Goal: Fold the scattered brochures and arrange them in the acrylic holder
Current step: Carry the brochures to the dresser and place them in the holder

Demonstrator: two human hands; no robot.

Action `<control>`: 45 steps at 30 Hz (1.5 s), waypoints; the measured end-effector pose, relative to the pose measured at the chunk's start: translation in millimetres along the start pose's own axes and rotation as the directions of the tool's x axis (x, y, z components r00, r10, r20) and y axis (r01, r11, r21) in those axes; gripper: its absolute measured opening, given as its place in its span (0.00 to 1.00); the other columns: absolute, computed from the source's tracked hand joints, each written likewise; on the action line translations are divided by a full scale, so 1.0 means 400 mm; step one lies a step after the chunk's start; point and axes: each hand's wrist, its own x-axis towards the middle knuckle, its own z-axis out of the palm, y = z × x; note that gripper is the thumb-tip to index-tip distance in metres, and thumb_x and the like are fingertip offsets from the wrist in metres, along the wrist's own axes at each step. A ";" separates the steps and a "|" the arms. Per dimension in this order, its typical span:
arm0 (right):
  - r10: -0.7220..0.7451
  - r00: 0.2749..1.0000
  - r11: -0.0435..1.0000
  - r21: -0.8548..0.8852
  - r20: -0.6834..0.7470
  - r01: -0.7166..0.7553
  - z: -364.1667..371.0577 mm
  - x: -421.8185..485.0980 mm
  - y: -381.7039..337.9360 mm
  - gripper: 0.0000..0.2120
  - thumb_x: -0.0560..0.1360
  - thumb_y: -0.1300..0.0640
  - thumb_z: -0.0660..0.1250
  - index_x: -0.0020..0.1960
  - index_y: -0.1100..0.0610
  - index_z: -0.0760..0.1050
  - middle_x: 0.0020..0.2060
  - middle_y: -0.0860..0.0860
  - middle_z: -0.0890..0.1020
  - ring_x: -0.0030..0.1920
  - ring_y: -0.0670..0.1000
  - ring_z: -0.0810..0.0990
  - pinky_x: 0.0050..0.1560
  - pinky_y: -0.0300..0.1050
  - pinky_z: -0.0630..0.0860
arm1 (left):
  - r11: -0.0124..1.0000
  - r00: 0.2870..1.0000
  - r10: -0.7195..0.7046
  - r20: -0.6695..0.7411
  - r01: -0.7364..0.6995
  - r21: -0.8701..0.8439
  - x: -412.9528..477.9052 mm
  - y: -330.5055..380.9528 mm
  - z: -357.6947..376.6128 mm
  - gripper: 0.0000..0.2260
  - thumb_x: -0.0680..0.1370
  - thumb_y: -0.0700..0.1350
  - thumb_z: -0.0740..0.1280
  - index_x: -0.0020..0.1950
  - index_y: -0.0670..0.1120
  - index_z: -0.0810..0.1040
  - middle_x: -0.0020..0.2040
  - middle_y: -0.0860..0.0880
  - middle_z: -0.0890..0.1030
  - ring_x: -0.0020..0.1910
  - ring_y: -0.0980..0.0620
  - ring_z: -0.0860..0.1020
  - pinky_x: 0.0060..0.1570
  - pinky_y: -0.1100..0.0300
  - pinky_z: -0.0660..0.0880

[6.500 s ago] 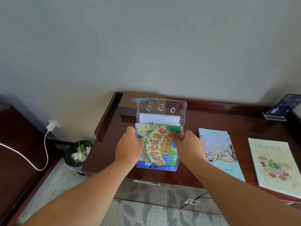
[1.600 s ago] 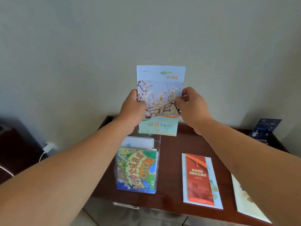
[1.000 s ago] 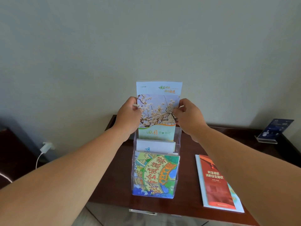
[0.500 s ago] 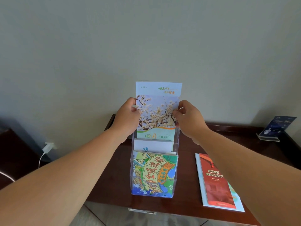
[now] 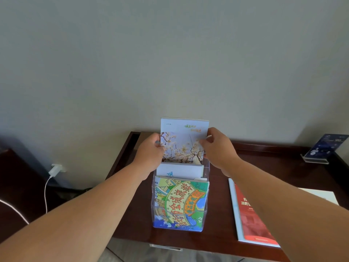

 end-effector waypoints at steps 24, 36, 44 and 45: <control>0.068 0.998 0.988 -0.140 -0.010 -0.069 0.038 -0.033 0.068 0.08 0.78 0.60 0.63 0.53 0.53 0.78 0.45 0.48 0.83 0.44 0.53 0.81 0.46 0.53 0.81 | 0.987 0.997 -0.040 0.059 0.030 0.157 0.002 -0.015 -0.003 0.09 0.76 0.33 0.62 0.48 0.44 0.79 0.47 0.47 0.83 0.45 0.47 0.81 0.44 0.50 0.79; 0.082 0.997 0.987 -0.139 0.002 -0.081 0.038 -0.035 0.070 0.07 0.79 0.59 0.62 0.54 0.53 0.78 0.44 0.48 0.82 0.43 0.53 0.81 0.46 0.54 0.81 | 0.985 0.997 -0.035 0.066 0.024 0.169 -0.002 -0.015 -0.002 0.10 0.76 0.34 0.61 0.45 0.47 0.78 0.42 0.51 0.80 0.40 0.52 0.78 0.35 0.59 0.73; 0.084 0.996 0.986 -0.145 -0.001 -0.083 0.045 -0.032 0.071 0.08 0.79 0.59 0.63 0.56 0.53 0.78 0.47 0.49 0.83 0.45 0.53 0.81 0.48 0.53 0.81 | 0.981 0.999 -0.025 0.036 0.017 0.194 -0.001 -0.020 -0.003 0.07 0.77 0.34 0.61 0.47 0.43 0.78 0.43 0.49 0.80 0.41 0.50 0.78 0.33 0.59 0.71; 0.083 0.997 0.986 -0.145 -0.003 -0.083 0.046 -0.031 0.072 0.08 0.79 0.59 0.63 0.56 0.53 0.78 0.47 0.49 0.83 0.46 0.52 0.81 0.48 0.53 0.81 | 0.981 0.999 -0.024 0.036 0.017 0.193 -0.002 -0.020 -0.003 0.08 0.77 0.34 0.61 0.47 0.43 0.78 0.44 0.49 0.81 0.42 0.50 0.78 0.34 0.59 0.72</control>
